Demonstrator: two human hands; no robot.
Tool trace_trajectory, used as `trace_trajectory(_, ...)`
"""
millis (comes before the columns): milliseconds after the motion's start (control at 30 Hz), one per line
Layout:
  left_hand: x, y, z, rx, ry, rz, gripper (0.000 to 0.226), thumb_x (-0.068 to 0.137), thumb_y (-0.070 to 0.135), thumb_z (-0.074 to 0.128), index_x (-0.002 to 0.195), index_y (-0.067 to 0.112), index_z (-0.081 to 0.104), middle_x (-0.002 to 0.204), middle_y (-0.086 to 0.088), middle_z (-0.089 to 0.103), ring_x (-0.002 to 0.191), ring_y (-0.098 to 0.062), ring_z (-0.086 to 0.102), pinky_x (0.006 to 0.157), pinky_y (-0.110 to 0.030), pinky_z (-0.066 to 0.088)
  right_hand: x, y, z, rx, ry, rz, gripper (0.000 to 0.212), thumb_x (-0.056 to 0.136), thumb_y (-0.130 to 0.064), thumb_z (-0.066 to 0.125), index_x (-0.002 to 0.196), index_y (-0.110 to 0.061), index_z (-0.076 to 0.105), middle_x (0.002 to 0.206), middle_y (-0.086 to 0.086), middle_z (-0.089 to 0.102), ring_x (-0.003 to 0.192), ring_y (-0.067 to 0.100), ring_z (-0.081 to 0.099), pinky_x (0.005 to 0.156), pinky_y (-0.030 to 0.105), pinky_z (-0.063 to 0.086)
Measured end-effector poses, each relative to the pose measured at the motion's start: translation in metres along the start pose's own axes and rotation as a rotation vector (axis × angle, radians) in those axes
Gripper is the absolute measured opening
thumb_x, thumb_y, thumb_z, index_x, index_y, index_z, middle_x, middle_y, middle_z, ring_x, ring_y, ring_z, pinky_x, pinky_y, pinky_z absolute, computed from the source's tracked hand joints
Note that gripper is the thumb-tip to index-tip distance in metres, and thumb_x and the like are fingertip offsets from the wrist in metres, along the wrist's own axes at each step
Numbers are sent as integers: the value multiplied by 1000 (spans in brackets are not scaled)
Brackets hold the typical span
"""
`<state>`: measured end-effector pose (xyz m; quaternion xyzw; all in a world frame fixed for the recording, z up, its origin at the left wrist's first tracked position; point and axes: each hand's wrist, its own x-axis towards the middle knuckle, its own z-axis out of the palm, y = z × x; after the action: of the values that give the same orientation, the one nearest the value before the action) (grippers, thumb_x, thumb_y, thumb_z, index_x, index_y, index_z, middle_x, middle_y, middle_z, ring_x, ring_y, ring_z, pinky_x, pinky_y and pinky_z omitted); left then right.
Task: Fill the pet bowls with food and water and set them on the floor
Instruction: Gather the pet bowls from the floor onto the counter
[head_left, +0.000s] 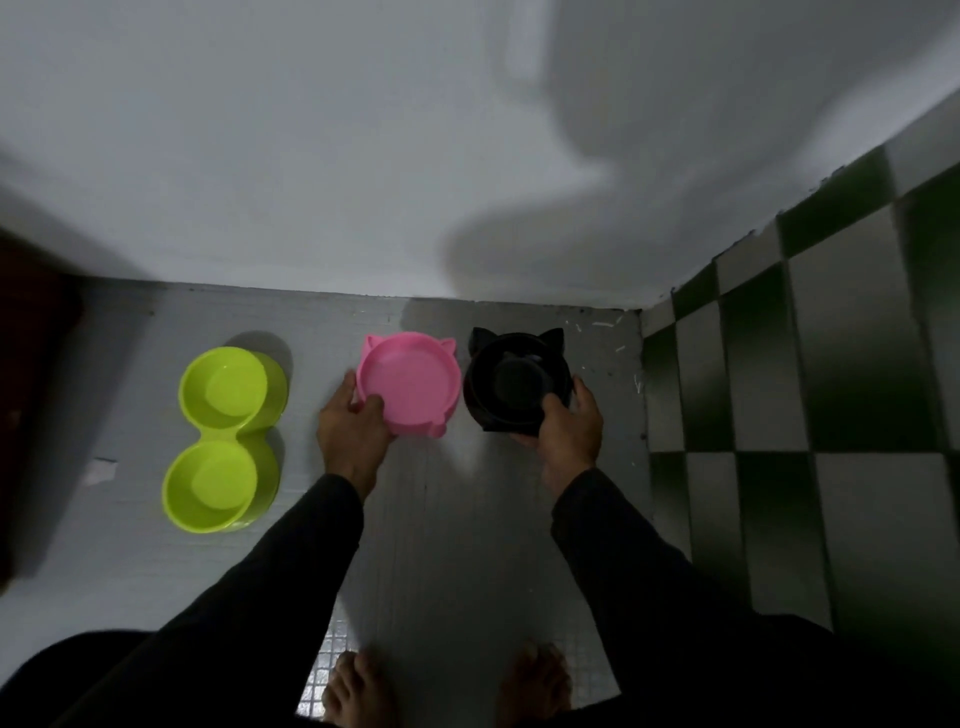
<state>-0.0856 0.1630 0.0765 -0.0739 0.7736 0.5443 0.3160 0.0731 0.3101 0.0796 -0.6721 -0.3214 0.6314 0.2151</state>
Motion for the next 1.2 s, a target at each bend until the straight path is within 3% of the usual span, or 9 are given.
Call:
trace_trajectory(67,-16,20,-5,-61,9,-12,56,95,2,53,143,30,56,103,16,61,102,-29,65,73,-47,64,-19,-16,-4,-44,5,-23,65,96,-9,61,154,-32,41,151,2,48,127,31,57,81,49,63)
trace_trajectory(133,-33,41,-12,-85,19,-49,60,96,1,53,150,27,50,115,4,63,108,-34,64,76,-52,63,-41,-34,-9,-103,20,-48,64,96,-11,61,153,-33,41,152,3,49,131,28,55,97,52,56)
trace_trajectory(200,-51,63,-21,-112,40,-84,64,96,1,53,156,21,44,132,-10,60,115,-38,63,77,-53,63,-66,-53,-14,-110,22,-51,64,96,-10,61,152,-34,42,152,4,49,132,28,54,101,53,54)
trace_trajectory(400,-122,147,-51,-238,31,-107,65,94,-5,51,155,19,46,129,-17,58,98,-27,64,56,-31,61,-154,-125,-32,-8,-33,11,65,95,-4,61,151,-34,45,150,4,49,125,34,57,73,54,63)
trace_trajectory(567,-187,220,-81,-260,11,-85,55,92,-2,51,144,17,57,115,-4,65,107,-33,64,62,-35,63,-232,-188,-50,35,-59,30,66,94,-2,61,148,-37,47,149,7,49,121,34,59,73,53,63)
trace_trajectory(833,-285,333,-117,-356,-36,-39,52,94,-3,54,132,30,68,124,1,62,115,-33,63,74,-52,64,-355,-291,-76,157,-92,-18,65,92,2,60,145,-36,52,136,6,59,113,31,64,74,54,63)
trace_trajectory(1033,-349,415,-140,-384,-28,-10,57,95,1,59,147,25,56,134,-7,58,112,-34,67,71,-47,65,-436,-362,-94,204,-135,-90,67,90,2,59,145,-35,52,132,4,60,111,29,65,71,49,63)
trace_trajectory(1200,-390,470,-154,-413,-10,55,59,92,2,63,147,24,57,123,-7,65,100,-30,72,64,-40,63,-488,-406,-107,228,-162,-164,66,86,-1,63,142,-35,54,128,1,63,108,27,68,71,47,64)
